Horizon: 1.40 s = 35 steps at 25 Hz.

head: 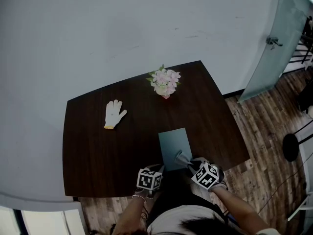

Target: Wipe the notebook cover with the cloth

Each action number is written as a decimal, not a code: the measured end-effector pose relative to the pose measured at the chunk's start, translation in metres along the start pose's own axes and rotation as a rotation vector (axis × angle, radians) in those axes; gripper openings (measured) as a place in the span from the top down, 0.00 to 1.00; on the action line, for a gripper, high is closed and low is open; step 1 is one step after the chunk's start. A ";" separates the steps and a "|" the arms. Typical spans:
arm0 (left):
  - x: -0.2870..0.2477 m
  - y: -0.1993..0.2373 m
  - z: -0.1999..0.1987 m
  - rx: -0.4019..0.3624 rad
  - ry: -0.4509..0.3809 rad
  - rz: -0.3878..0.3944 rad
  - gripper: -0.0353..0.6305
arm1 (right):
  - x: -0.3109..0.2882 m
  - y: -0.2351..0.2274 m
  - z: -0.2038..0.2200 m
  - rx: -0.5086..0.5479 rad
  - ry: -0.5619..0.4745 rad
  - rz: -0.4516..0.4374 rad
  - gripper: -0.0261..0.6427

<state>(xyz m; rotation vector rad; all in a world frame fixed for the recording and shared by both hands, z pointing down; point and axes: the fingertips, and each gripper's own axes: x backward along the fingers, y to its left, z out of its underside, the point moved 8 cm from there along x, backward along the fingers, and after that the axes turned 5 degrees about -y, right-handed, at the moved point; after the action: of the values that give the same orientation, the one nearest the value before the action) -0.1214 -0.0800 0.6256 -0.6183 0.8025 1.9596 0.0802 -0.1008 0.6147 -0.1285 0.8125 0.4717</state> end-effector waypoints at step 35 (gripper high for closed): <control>0.072 -0.061 -0.032 0.023 -0.421 -0.227 0.92 | 0.091 -0.022 0.008 -0.181 -0.289 0.184 0.89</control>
<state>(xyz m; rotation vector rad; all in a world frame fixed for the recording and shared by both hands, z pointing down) -0.0980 -0.0408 0.5373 -0.2528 0.4692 1.7818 0.1491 -0.0859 0.5524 -0.1496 0.4988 0.7202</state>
